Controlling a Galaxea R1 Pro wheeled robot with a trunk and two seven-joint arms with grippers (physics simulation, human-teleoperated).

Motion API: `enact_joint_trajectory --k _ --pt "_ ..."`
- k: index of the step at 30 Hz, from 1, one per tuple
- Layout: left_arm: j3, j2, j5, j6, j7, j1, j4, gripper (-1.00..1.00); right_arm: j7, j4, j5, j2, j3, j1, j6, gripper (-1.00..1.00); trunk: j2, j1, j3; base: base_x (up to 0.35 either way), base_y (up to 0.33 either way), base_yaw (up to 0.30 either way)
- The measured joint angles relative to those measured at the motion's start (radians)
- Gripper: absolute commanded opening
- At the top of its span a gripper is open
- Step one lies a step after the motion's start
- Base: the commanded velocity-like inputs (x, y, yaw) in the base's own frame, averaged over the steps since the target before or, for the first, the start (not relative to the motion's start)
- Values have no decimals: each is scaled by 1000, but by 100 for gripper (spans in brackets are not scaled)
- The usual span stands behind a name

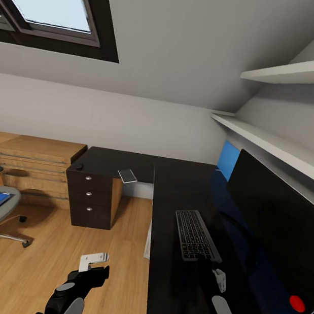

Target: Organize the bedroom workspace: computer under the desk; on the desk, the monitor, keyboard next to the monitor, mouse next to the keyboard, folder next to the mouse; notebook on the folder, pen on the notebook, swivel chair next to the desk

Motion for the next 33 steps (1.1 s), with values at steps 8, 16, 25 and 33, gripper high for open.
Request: enact_joint_trajectory --k 8,16,25,33 --pt "-1 0 0 0 -2 0 0 100 -1 0 -1 0 -11 0 0 -100 0 0 0 83 -124 0" --pt "-2 0 1 0 -2 0 0 100 1 1 -1 1 -25 0 0 -100 0 0 0 4 -5 0" --pt "-2 0 1 0 -2 0 0 100 0 1 -1 3 -32 0 -3 -100 0 0 0 0 0 0" --pt "-2 0 1 0 -2 0 0 100 0 1 -1 4 -36 0 -4 -100 0 0 0 0 0 0"
